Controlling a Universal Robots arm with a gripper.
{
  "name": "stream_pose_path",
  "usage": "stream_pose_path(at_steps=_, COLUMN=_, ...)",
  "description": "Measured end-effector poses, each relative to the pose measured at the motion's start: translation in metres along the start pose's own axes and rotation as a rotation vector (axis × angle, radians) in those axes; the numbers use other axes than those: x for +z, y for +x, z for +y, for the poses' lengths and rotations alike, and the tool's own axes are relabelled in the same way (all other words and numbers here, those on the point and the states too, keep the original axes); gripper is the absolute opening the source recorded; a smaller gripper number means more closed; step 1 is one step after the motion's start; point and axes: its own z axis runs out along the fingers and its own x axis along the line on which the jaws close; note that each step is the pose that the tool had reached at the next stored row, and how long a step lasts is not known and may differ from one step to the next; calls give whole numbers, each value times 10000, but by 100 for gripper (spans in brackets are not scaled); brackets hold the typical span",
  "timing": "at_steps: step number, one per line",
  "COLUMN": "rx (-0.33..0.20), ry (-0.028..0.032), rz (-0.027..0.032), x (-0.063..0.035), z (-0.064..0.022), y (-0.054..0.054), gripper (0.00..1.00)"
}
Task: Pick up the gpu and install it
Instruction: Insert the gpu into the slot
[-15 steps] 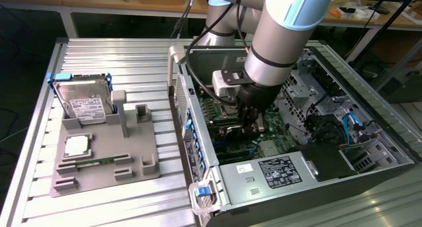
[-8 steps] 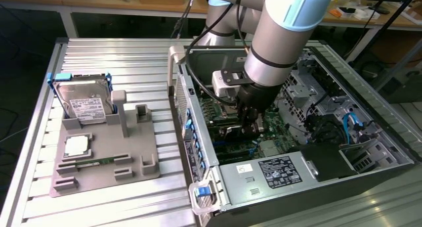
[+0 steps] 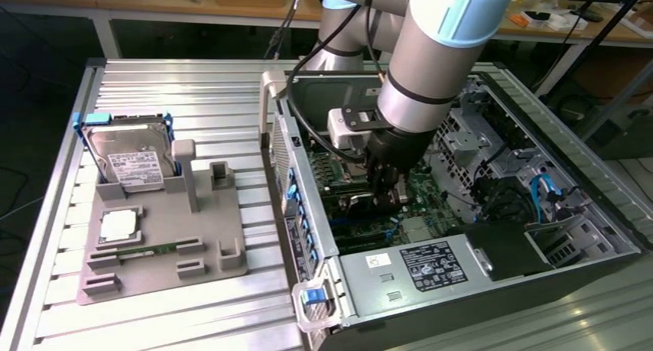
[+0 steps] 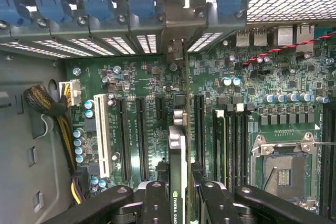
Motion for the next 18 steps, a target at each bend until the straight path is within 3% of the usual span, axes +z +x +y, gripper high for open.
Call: stream_pose_path(at_steps=18, rx=3, ry=-3, rz=-56, x=28, z=1, y=0, gripper=27)
